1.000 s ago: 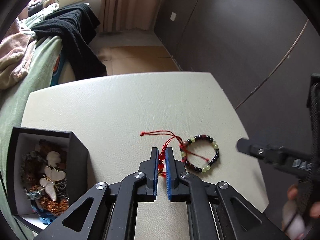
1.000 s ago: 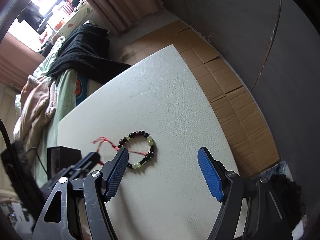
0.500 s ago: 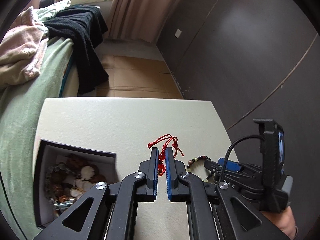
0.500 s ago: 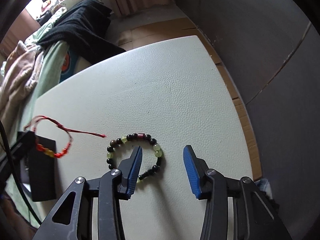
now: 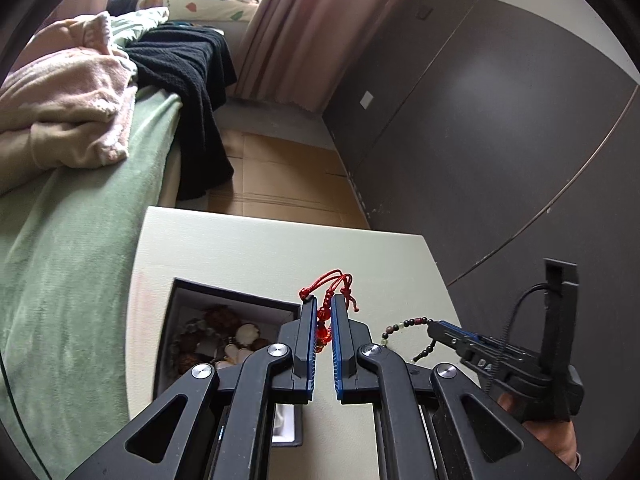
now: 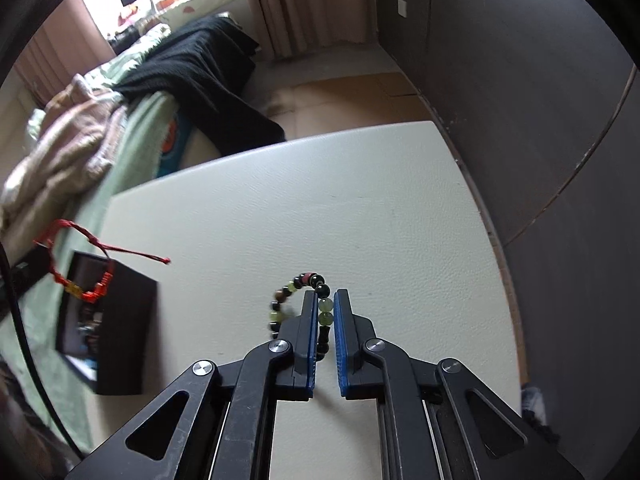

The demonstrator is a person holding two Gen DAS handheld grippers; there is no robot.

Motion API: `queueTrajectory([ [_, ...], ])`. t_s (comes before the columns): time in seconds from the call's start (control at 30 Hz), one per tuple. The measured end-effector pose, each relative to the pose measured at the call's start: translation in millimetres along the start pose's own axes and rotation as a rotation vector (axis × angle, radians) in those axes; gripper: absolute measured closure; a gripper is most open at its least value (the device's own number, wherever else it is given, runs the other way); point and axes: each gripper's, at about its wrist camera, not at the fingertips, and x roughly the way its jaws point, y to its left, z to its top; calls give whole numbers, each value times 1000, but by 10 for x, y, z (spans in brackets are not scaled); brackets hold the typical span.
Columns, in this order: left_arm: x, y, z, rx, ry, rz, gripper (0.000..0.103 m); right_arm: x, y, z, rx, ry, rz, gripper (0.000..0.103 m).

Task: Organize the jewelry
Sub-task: 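Drop the red bracelet into the box with the left gripper while the right gripper grasps the black-green bead bracelet, then lower the bead bracelet into the box and open the right gripper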

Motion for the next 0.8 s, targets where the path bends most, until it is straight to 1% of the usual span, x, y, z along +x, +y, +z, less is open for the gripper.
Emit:
queueTrajectory([
  [0.1,-95,58,-16,-7,-14,9,97,-191,84,-47,6,-39,84,94],
  [0.2,-145,131,-22,-17,-17,21,96,-396,195,-78,5,-101,189,94],
  [0.3,-142,196,-48,-40,-1,13,95,-574,328,-112,1,-147,256,94],
  [0.4,-51,335,-61,-96,83,59,95,-635,444,-116,-3,-167,301,94],
  [0.47,-71,437,-78,-140,87,56,95,-617,559,-110,-7,-172,328,94],
  [0.53,-128,461,-88,-133,79,72,94,-599,655,-136,-17,-168,344,94],
  [0.6,-173,488,-87,-130,69,79,82,-597,737,-161,-24,-166,358,94],
  [0.67,-227,550,-86,-153,49,78,41,-577,818,-157,-25,-165,381,94],
  [0.7,-255,570,-80,-162,31,83,35,-588,851,-159,-25,-168,395,94],
  [0.73,-309,597,-75,-169,2,87,33,-600,891,-162,-28,-171,408,94],
  [0.8,-387,639,-43,-177,-21,91,33,-626,959,-162,-33,-178,433,94],
])
